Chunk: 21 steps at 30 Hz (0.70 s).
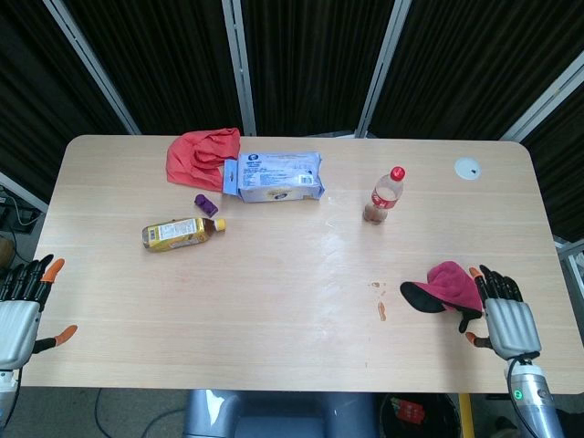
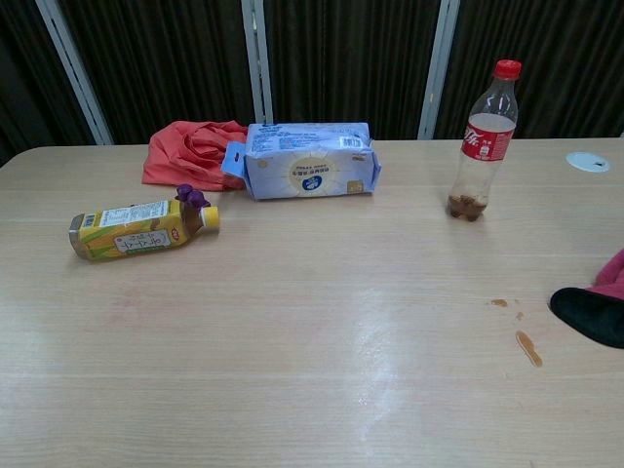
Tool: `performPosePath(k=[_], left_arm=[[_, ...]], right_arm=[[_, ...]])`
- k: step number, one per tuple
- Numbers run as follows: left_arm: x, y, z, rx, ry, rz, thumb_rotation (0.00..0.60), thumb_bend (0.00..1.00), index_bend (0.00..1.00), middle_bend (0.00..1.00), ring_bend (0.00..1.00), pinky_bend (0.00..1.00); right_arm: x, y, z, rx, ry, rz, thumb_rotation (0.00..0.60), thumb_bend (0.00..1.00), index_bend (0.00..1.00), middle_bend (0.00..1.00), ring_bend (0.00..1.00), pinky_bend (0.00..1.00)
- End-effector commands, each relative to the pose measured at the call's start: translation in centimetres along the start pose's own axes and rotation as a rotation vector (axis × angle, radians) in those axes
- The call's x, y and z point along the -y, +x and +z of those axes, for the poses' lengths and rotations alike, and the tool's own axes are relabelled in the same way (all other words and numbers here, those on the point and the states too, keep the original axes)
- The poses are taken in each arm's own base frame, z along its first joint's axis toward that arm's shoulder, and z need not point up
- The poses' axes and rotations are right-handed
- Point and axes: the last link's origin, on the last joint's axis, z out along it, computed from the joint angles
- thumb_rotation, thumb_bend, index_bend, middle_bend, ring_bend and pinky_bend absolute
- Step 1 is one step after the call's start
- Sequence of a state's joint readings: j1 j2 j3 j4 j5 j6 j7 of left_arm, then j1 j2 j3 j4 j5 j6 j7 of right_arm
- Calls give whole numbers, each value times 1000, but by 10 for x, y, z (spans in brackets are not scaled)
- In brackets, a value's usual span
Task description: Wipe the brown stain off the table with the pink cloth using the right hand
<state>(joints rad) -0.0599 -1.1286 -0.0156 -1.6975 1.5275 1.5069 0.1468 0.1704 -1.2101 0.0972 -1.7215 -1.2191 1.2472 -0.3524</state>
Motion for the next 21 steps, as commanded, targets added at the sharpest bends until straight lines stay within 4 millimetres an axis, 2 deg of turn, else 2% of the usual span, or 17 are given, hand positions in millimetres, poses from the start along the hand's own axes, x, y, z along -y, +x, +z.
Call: performPosePath(k=[1,4,12,21], left_arm=[[0,0,0,0,-1,-3,600,0,7,0,0,0],[0,0,0,1,-2,-7,600,0,8,0,0,0],[-1,-3,2,21,-8,-14,600,0,19,0,0,0],[-1,-5,5,36,-8,-20,600,0,25,0,0,0]], right_arm=[[9,-14,27,36,-21,-62,600,71,0,0,0,64],[10,-23,43,58,-69,-72,600,70,0,0,0,64],[7,-27,70,66,-128,-94,600,71,15,0,0,64],[9,-37,84,133,-157,-80,600,80,76,0,0,73]])
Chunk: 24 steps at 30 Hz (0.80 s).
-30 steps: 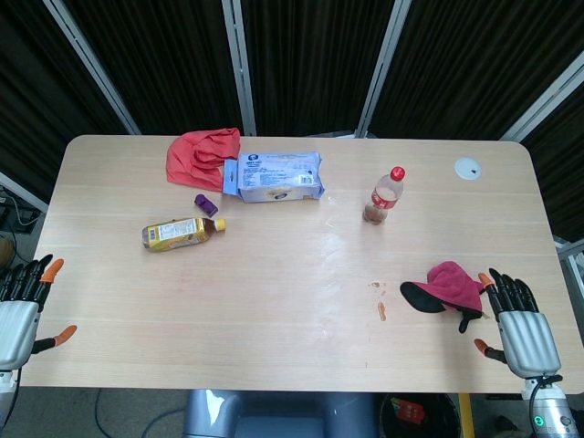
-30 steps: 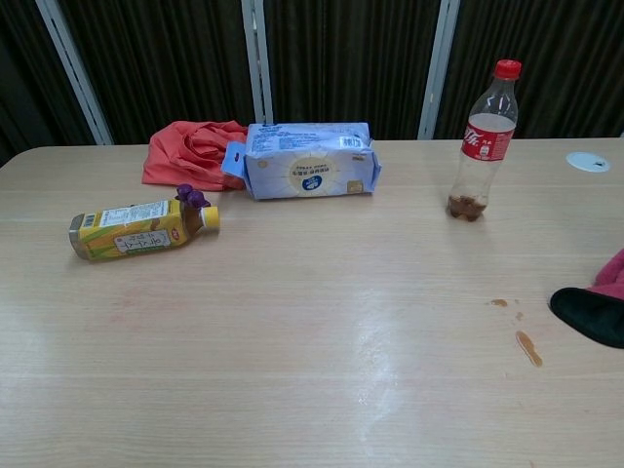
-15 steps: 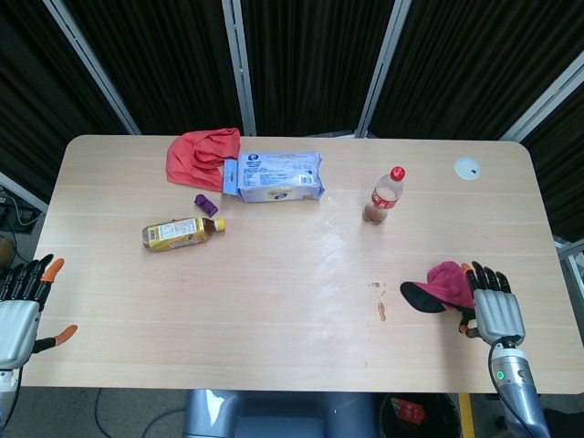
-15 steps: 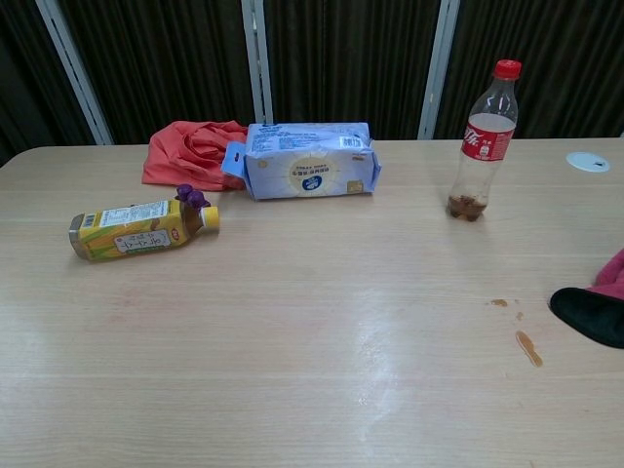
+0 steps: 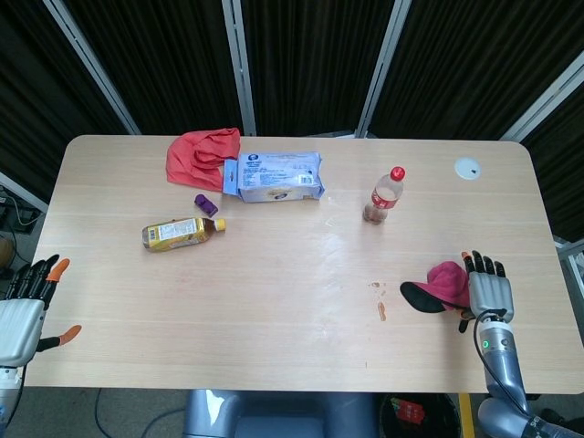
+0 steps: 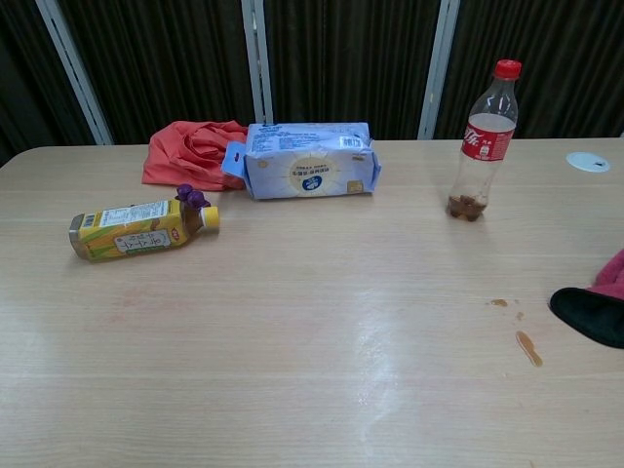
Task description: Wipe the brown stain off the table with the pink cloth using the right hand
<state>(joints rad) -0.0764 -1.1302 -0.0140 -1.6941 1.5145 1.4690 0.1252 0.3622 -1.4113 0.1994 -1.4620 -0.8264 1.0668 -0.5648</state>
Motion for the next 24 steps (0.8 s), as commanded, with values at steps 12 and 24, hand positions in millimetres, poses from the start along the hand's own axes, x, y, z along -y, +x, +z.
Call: performPosePath(k=[12,24], left_arm=[[-1,0,0,-2,-1,-8,600,0,38,0,0,0],[-1,0,0,-2,-2,-11,600,0,49,0,0,0]], right_arm=[[10,-17,23,15,-15,-17,600,225,173,156,39,263],[18,-22,20,-47,6,47,600,345,598,552,480,659]])
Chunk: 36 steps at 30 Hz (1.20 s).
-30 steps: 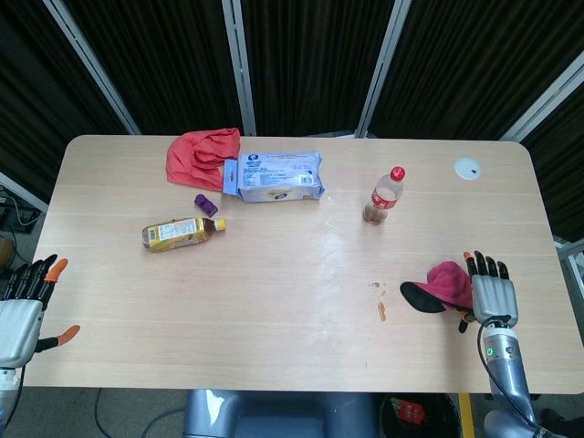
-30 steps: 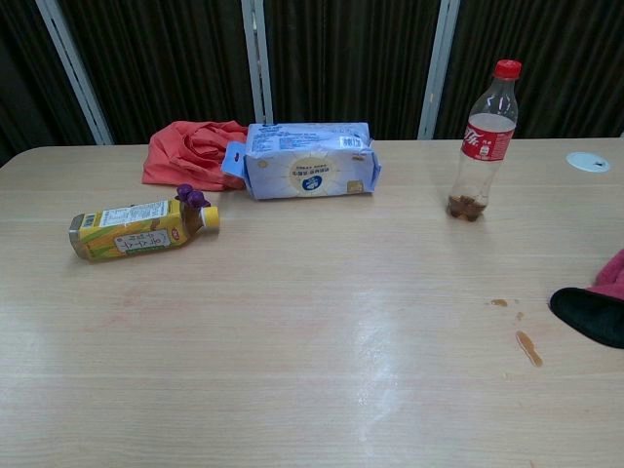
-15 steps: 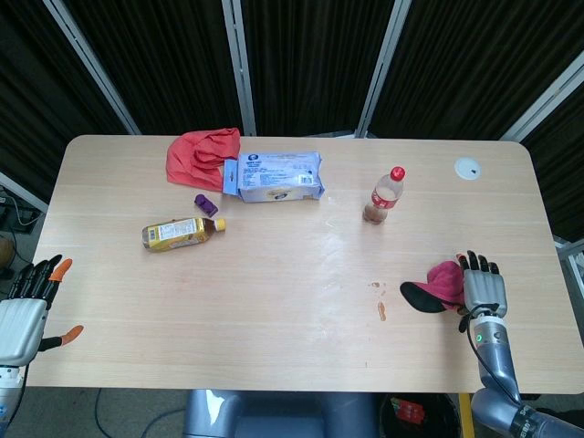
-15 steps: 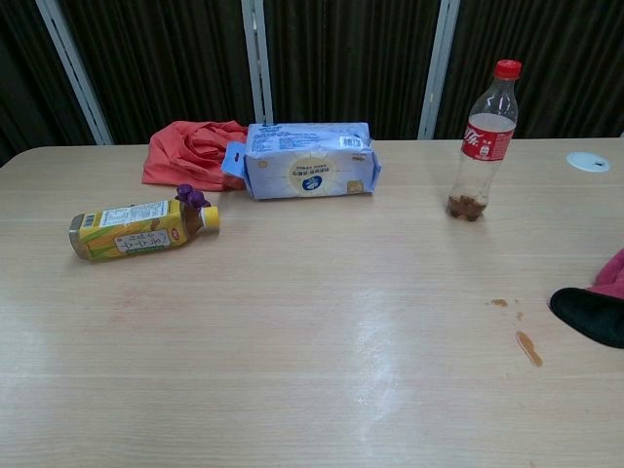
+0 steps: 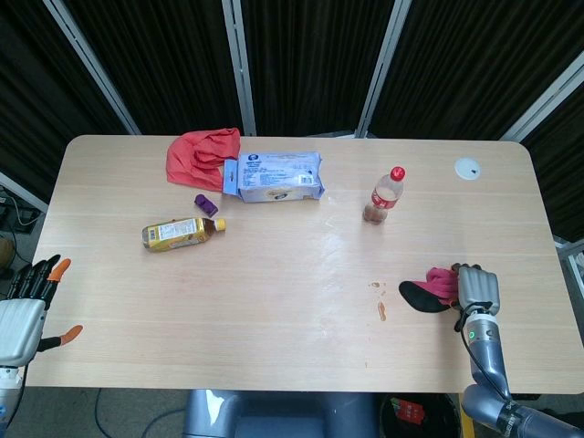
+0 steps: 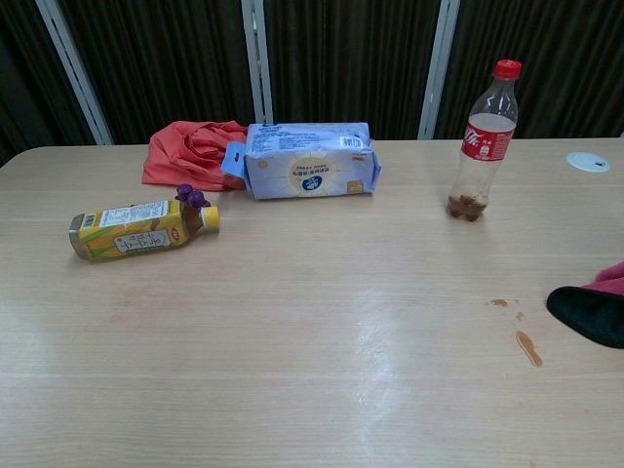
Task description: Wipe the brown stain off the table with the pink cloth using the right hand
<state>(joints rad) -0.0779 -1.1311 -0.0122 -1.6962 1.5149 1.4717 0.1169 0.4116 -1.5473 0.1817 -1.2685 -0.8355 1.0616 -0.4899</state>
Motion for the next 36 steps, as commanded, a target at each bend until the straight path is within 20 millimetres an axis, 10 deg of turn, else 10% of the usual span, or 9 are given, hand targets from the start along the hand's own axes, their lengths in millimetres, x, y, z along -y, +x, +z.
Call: performPosePath(k=[1,11,23,30,36], left_arm=[[0,0,0,0,0,0,600,0,50,0,0,0],[-1,0,0,-2,1,-9,600,0,55,0,0,0],[0,1,0,2,5,-22,600,0,58,0,0,0],[1,1,0,4,7,-25,600,0,59,0,0,0],[1,1,0,9,11,-25,600,0,62,0,0,0]], right_arm=[[8,-2,-3,-25,23,42,600,349,640,586,517,693],[60,-5,-20,-25,156,132,600,374,743,652,579,752],[181,-14,-74,18,480,191,600,380,743,652,579,753],[201,-20,-80,18,517,159,600,383,742,652,579,752],[178,-21,-60,3,421,122,600,384,743,652,578,753]])
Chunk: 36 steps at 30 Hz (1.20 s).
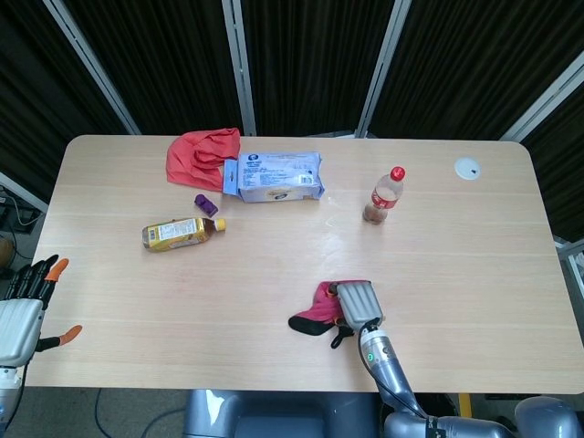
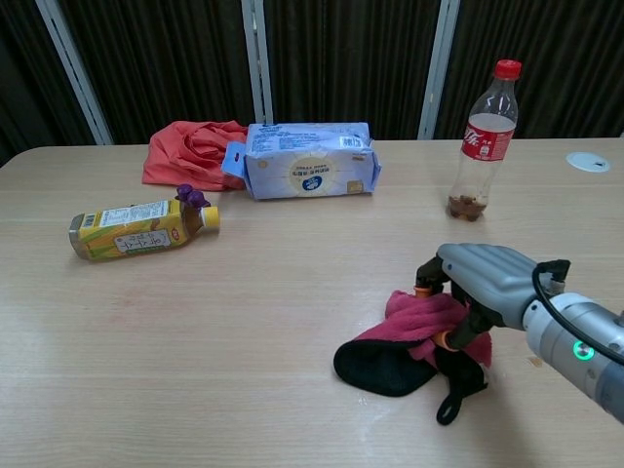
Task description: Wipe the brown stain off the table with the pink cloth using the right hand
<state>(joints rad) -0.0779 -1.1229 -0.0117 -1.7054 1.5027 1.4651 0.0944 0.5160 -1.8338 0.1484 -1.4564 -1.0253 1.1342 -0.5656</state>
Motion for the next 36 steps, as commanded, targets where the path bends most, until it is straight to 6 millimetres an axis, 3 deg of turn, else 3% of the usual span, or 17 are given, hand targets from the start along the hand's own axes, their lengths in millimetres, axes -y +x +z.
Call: performPosePath(k=[1,6,8,10,19,24,30,36], left_arm=[[0,0,0,1,-1,0,600,0,63,0,0,0],[0,0,0,3,1,1,600,0,66,0,0,0],[0,-1,0,5,3,1,600,0,67,0,0,0],[0,-1,0,6,3,1,600,0,67,0,0,0],[-1,-1,0,3,1,7,600,0,68,0,0,0],[-2,-2,1,5,-2,10,600,0,71,0,0,0],[-2,-2,1,4,-1,13,600,0,73,0,0,0],[-2,-2,1,0,0,12,600,0,73,0,0,0]], right_arm=[[-19,4,4,-12,-53,-25,600,384,743,653,579,753],[-48,13,8,-26,-147,-9,600,385,743,652,579,752],[-79,28,9,-67,-232,-7,600,386,743,652,579,752],[-91,34,8,-75,-257,-5,600,386,743,652,578,753],[-175,74,-10,-133,-442,-99,600,387,743,652,578,753],[-205,86,-22,-144,-526,-112,600,388,743,652,579,753],[-198,81,-23,-119,-501,-90,600,390,743,652,578,754],[-140,58,-15,-56,-337,-36,600,391,754,652,578,752]])
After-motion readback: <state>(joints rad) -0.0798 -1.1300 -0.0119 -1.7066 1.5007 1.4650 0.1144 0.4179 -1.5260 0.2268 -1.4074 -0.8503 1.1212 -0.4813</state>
